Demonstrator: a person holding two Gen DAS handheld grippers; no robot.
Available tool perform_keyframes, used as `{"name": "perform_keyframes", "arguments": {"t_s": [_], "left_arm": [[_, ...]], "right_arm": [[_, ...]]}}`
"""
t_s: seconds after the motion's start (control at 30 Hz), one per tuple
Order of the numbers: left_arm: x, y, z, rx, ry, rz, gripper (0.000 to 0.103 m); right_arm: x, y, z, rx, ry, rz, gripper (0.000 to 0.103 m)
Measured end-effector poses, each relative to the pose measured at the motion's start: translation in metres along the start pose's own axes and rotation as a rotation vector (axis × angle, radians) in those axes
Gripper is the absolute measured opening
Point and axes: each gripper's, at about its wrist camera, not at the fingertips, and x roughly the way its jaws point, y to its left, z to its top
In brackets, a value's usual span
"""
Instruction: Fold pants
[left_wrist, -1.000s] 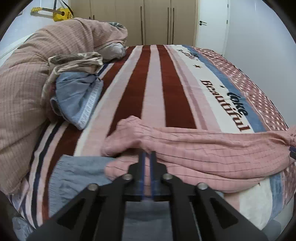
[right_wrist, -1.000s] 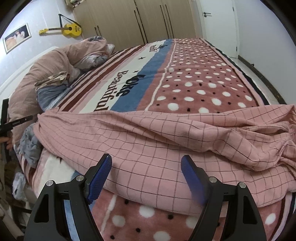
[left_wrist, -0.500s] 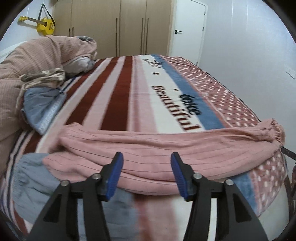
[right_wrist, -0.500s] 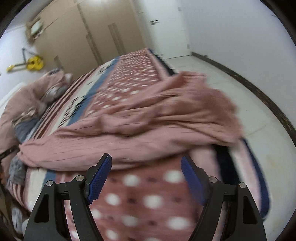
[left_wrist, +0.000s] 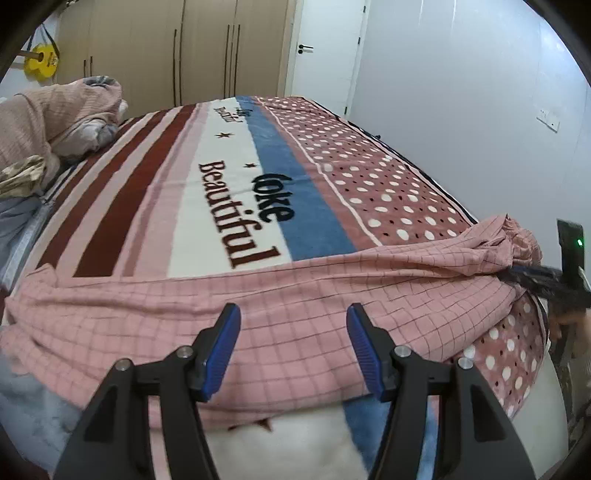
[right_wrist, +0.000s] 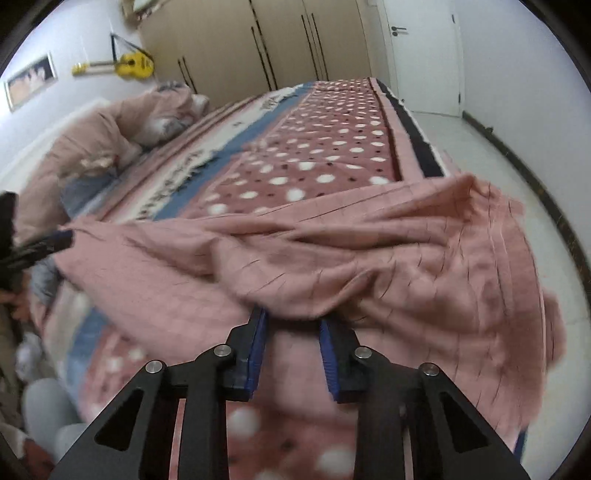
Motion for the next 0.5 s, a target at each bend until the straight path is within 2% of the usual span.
{"name": "perform_keyframes", "arguments": {"t_s": [0.1,0.27,0.5], "left_arm": [[0.009,0.0,0.005,0.0,0.002,0.02,0.056],[0.023,0.009,0.011,-0.042,0.008,-0.006,0.056],[0.031,0.014,0.008,-0.043,0.011,-0.008,0.057]], "right_arm": [[0.008,-0.015,0.014,0.048,-0.023,0.005,0.02],[0.01,-0.03,0.039,0.055,-0.122,-0.112,0.023],[0.032,-0.039,0.041,0.045,-0.047,-0.194,0.024]]}}
